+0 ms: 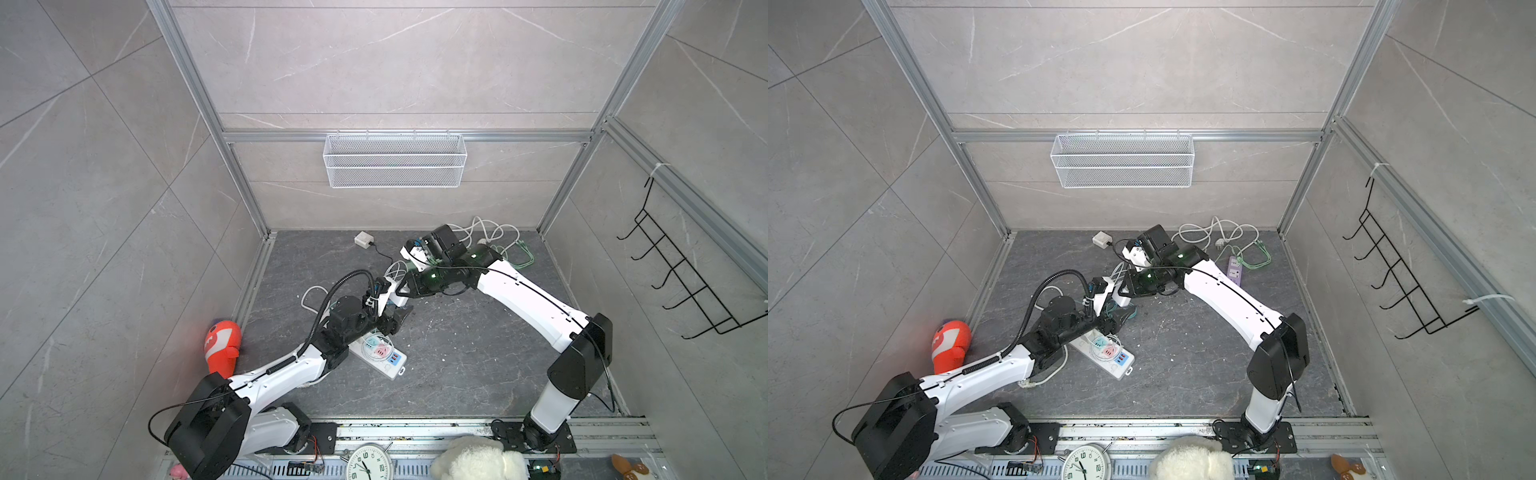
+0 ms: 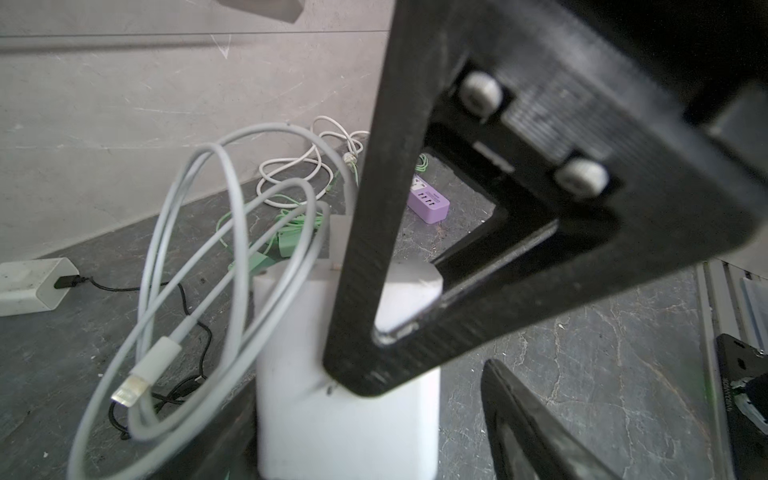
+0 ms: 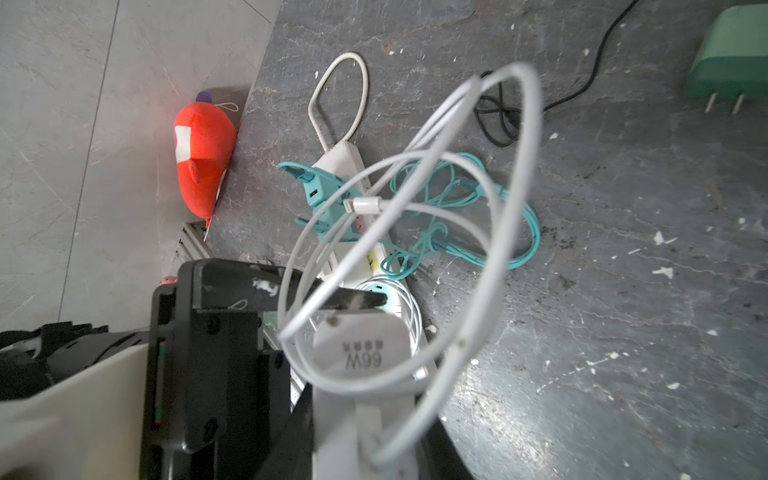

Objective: Insert the plug
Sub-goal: 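Close the right gripper on the white 66W charger held by the left gripper, then open the left gripper and withdraw while the right gripper carries the charger away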

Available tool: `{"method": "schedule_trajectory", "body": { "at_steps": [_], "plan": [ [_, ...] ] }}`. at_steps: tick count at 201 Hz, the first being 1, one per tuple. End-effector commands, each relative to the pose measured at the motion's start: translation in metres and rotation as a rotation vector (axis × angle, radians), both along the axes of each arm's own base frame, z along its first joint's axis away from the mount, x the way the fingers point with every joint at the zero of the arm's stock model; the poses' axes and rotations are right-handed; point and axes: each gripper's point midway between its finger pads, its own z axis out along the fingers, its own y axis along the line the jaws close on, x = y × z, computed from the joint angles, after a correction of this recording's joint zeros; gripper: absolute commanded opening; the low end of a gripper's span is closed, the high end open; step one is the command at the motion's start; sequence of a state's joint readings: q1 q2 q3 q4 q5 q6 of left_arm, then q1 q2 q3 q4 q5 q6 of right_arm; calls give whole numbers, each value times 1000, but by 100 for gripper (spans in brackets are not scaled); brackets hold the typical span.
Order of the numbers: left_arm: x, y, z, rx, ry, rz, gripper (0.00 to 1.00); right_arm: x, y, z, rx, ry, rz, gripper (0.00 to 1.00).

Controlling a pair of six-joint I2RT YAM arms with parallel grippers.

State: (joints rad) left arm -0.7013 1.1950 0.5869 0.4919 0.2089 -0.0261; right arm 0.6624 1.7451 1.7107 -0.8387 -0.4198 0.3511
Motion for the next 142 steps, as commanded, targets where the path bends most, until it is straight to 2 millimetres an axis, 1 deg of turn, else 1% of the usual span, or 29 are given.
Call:
{"method": "schedule_trajectory", "body": {
  "at_steps": [1,14,26,36,56,74,90,118,135,142],
  "plan": [
    [-15,-4,25,-3,-26,-79,78,24,-16,23,-11,-86,-95,12],
    [-20,-2,23,15,-1,-83,79,31,-26,22,-19,-77,-119,12],
    [-22,5,19,34,16,-63,78,37,-38,19,-32,-75,-141,12],
    [-24,11,16,50,27,-45,79,39,-48,16,-47,-70,-155,11],
    [-28,26,11,79,39,7,78,37,-68,9,-67,-59,-179,11],
    [-32,40,7,118,33,49,78,29,-80,3,-81,-54,-185,12],
    [-27,60,7,147,19,151,78,21,-87,-5,-108,-44,-180,12],
    [-24,93,16,133,-1,313,78,7,-92,-19,-120,-22,-164,12],
    [-29,107,21,98,2,364,77,-4,-95,-31,-121,9,-153,12],
    [-32,111,23,86,9,375,77,-7,-94,-33,-107,12,-147,12]
  ]
}}
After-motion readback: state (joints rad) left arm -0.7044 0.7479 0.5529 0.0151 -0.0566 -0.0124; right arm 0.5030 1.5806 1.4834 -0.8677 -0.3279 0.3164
